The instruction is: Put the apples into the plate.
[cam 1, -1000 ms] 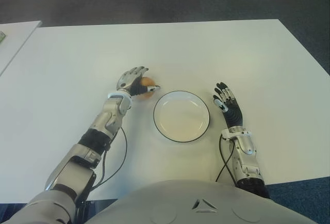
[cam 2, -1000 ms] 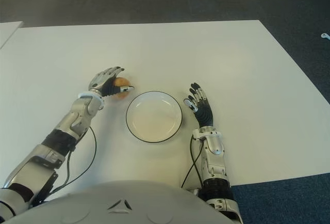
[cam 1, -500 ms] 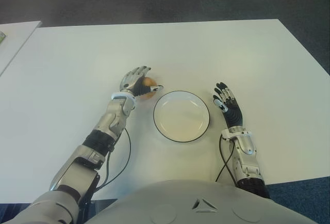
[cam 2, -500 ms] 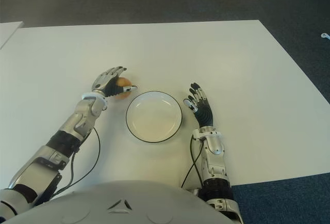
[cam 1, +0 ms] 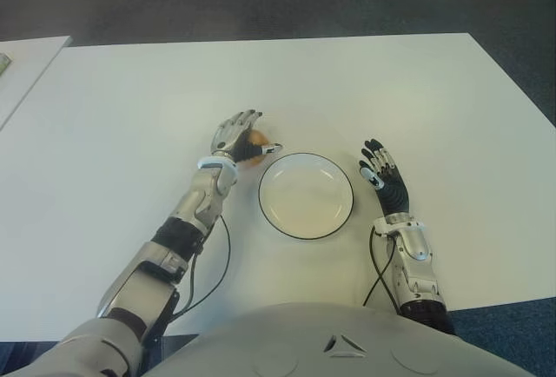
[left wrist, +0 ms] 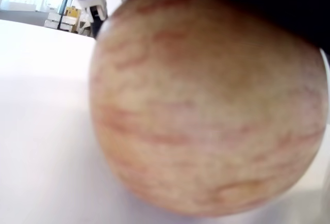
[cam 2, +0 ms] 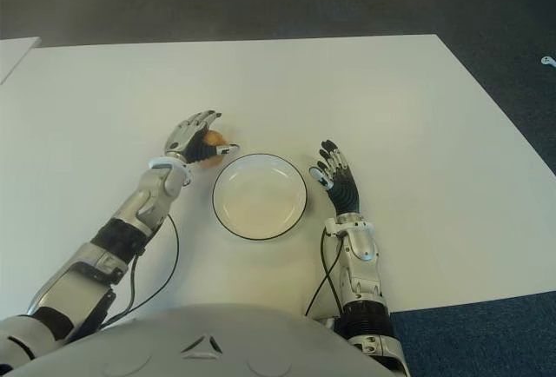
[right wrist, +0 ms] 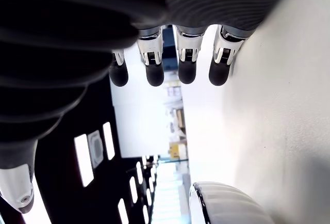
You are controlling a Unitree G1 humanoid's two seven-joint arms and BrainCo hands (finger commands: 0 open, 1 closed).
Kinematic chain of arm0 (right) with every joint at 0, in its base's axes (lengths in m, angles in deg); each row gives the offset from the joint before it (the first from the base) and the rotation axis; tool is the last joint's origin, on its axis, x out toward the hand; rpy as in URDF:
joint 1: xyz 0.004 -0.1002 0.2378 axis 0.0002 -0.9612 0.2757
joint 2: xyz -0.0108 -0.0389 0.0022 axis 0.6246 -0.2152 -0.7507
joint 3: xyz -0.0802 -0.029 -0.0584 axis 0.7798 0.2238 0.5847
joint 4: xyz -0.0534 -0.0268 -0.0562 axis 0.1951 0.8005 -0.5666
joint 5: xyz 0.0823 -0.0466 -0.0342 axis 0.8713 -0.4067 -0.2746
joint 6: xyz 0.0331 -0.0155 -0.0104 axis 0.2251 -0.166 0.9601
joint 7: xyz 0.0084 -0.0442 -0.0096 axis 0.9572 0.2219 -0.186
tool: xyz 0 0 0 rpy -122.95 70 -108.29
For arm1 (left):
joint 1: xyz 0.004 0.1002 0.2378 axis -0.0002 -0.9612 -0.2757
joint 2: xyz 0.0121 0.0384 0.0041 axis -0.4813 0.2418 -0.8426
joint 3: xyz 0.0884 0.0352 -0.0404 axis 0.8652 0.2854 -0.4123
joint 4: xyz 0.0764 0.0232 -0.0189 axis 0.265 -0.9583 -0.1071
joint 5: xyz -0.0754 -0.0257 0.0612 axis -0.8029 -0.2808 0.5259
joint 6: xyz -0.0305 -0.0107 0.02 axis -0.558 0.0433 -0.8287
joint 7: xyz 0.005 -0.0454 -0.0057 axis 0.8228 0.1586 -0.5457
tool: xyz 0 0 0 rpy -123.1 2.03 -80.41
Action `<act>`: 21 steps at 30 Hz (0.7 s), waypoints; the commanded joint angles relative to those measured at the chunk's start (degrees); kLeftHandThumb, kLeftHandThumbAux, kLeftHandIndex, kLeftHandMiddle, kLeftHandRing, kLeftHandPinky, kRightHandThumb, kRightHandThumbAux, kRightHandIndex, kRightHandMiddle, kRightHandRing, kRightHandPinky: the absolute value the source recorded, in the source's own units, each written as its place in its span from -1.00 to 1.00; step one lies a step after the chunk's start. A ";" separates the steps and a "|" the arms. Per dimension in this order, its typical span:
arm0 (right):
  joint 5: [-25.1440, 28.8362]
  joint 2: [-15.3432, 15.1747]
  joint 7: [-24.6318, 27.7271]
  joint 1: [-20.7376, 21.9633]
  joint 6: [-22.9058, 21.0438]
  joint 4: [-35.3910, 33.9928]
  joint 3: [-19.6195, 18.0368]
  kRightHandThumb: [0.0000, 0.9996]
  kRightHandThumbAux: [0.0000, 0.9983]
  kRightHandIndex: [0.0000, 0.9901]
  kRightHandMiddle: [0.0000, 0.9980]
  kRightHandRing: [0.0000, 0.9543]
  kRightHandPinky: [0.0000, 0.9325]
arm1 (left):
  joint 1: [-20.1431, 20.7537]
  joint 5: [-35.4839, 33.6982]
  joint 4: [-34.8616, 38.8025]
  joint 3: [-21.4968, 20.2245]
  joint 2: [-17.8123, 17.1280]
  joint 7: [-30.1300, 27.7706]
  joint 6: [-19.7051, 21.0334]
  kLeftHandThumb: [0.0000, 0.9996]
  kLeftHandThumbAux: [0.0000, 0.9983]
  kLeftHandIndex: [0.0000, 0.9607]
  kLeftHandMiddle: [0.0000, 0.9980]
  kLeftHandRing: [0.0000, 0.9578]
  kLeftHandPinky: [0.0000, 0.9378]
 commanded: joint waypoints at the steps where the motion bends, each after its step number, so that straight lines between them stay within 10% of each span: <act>1: -0.39 -0.29 -0.35 -2.68 -3.85 2.32 -0.33 -0.81 0.19 -1.00 -1.00 -1.00 -1.00 | -3.20 1.61 -10.23 3.24 1.96 5.04 0.53 -0.25 -0.18 -0.87 -0.97 -0.95 -0.72; 21: 0.97 -0.07 -0.64 -3.03 -5.71 0.49 -1.65 -0.79 0.09 -1.00 -1.00 -1.00 -1.00 | 1.56 4.68 -25.98 8.67 5.17 16.35 0.10 0.68 0.33 -0.17 0.01 0.48 0.49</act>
